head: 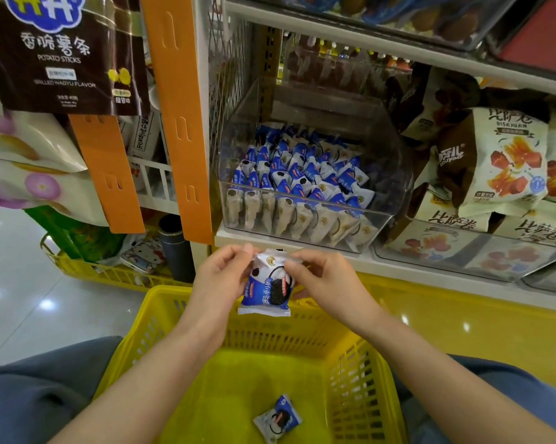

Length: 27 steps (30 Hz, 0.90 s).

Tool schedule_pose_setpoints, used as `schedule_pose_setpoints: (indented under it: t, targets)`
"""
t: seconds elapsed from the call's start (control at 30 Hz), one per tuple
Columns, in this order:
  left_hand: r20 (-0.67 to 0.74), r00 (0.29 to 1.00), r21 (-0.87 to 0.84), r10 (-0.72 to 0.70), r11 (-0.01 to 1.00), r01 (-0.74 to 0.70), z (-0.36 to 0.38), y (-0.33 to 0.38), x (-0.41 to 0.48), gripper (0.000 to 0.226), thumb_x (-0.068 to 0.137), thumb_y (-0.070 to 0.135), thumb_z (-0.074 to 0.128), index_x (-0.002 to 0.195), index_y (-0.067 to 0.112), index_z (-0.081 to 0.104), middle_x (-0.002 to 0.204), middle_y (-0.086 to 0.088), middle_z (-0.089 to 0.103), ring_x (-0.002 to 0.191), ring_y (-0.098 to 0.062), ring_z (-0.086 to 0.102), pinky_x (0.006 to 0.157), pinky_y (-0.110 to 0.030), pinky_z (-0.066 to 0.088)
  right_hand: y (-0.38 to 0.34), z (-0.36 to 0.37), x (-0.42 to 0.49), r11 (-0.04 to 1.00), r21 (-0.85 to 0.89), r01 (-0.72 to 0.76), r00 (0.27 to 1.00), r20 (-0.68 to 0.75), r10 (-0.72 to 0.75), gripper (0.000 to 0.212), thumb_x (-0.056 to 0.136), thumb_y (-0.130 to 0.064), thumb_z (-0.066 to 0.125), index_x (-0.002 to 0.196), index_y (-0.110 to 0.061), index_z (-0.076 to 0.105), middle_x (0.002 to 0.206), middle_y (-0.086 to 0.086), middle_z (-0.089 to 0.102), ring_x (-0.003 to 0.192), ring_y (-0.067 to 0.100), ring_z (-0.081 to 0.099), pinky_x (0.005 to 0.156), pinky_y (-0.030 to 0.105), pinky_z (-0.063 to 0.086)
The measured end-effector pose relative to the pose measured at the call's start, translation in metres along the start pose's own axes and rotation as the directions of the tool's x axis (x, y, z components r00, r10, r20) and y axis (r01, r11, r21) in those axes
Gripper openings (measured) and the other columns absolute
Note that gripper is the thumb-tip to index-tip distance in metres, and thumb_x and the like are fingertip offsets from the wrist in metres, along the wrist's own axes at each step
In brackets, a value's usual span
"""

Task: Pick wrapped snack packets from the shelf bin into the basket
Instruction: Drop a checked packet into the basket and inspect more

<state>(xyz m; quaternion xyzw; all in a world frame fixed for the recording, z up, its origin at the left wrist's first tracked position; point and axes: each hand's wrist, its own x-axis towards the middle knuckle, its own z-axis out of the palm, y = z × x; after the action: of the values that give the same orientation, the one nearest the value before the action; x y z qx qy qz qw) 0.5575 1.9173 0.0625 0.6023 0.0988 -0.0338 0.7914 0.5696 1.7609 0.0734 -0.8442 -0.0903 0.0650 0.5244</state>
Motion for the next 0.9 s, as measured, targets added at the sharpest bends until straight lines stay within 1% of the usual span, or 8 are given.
schedule_pose_setpoints:
  t: [0.07, 0.27, 0.37, 0.47, 0.57, 0.7, 0.8, 0.9]
  targets:
    - [0.005, 0.998, -0.025, -0.061, 0.998, 0.061, 0.002, -0.001, 0.000, 0.022, 0.096, 0.021, 0.047, 0.084, 0.015, 0.065, 0.079, 0.001, 0.073, 0.074, -0.007, 0.070, 0.059, -0.019, 0.054, 0.003, 0.000, -0.001, 0.996, 0.063, -0.065, 0.998, -0.016, 0.066, 0.020, 0.095, -0.020, 0.050, 0.081, -0.024, 0.064, 0.083, 0.001, 0.067, 0.078, 0.013, 0.066, 0.060, 0.023, 0.057]
    - [0.199, 0.969, 0.343, -0.145, 0.937, 0.069, 0.011, -0.027, -0.012, 0.009, 0.089, 0.031, 0.058, 0.095, 0.025, 0.057, 0.096, 0.007, 0.065, 0.074, 0.007, 0.063, 0.058, -0.010, 0.047, 0.027, -0.006, -0.021, 0.991, 0.021, -0.132, 0.990, -0.053, 0.133, 0.021, 0.095, -0.021, 0.049, 0.079, -0.022, 0.063, 0.078, 0.007, 0.064, 0.070, 0.012, 0.062, 0.054, 0.024, 0.054]
    - [0.267, 0.945, 0.484, -0.190, 0.874, 0.040, 0.018, -0.053, -0.020, 0.022, 0.083, 0.012, 0.067, 0.102, 0.015, 0.055, 0.104, -0.007, 0.065, 0.078, -0.009, 0.063, 0.058, -0.020, 0.050, 0.045, -0.010, -0.038, 0.989, 0.028, -0.146, 0.983, -0.109, 0.148, 0.022, 0.094, -0.021, 0.051, 0.074, -0.024, 0.062, 0.076, 0.005, 0.066, 0.066, 0.009, 0.063, 0.053, 0.024, 0.054]
    - [0.300, 0.928, 0.482, -0.220, 0.875, 0.052, 0.023, -0.078, -0.027, 0.020, 0.084, 0.005, 0.065, 0.099, 0.012, 0.054, 0.101, -0.008, 0.064, 0.071, -0.010, 0.059, 0.054, -0.020, 0.048, 0.064, -0.013, -0.055, 0.983, 0.074, -0.165, 0.981, -0.093, 0.172, 0.020, 0.093, -0.018, 0.053, 0.075, -0.022, 0.061, 0.073, 0.004, 0.068, 0.064, 0.006, 0.063, 0.053, 0.021, 0.053]
    - [0.291, 0.921, 0.488, -0.260, 0.868, 0.091, 0.022, -0.107, -0.029, 0.017, 0.085, 0.004, 0.064, 0.091, 0.016, 0.053, 0.095, -0.005, 0.064, 0.068, -0.010, 0.059, 0.053, -0.018, 0.048, 0.091, -0.016, -0.069, 0.986, 0.002, -0.164, 0.969, -0.189, 0.161, 0.015, 0.093, -0.015, 0.053, 0.081, -0.019, 0.062, 0.085, 0.008, 0.068, 0.079, 0.013, 0.062, 0.071, 0.027, 0.051]
    - [0.196, 0.922, 0.579, -0.334, 0.798, 0.166, 0.014, -0.152, -0.023, 0.015, 0.085, 0.008, 0.065, 0.091, 0.014, 0.053, 0.087, -0.002, 0.064, 0.068, -0.011, 0.058, 0.055, -0.019, 0.050, 0.142, -0.032, -0.087, 0.899, -0.379, -0.220, 0.924, -0.377, 0.067, 0.030, 0.095, -0.018, 0.049, 0.123, -0.006, 0.053, 0.117, 0.010, 0.054, 0.110, 0.023, 0.048, 0.087, 0.017, 0.028]
    - [0.110, 0.920, 0.656, -0.376, 0.723, 0.217, 0.007, -0.187, -0.013, 0.016, 0.084, 0.010, 0.067, 0.092, 0.011, 0.053, 0.088, -0.007, 0.063, 0.070, -0.015, 0.057, 0.052, -0.018, 0.048, 0.177, -0.031, -0.100, 0.875, -0.315, -0.368, 0.887, -0.400, 0.229, 0.043, 0.099, -0.024, 0.039, 0.137, -0.005, 0.038, 0.132, 0.012, 0.045, 0.125, 0.026, 0.041, 0.094, 0.022, 0.024]
    - [0.005, 0.910, 0.721, -0.414, 0.632, 0.284, -0.001, -0.223, -0.006, 0.022, 0.084, 0.010, 0.067, 0.097, 0.003, 0.051, 0.092, -0.014, 0.060, 0.075, -0.023, 0.055, 0.064, -0.035, 0.050, 0.201, -0.020, -0.107, 0.898, -0.182, -0.400, 0.881, -0.347, 0.322, 0.047, 0.100, -0.028, 0.031, 0.143, -0.010, 0.031, 0.143, 0.009, 0.041, 0.132, 0.023, 0.037, 0.105, 0.027, 0.028]
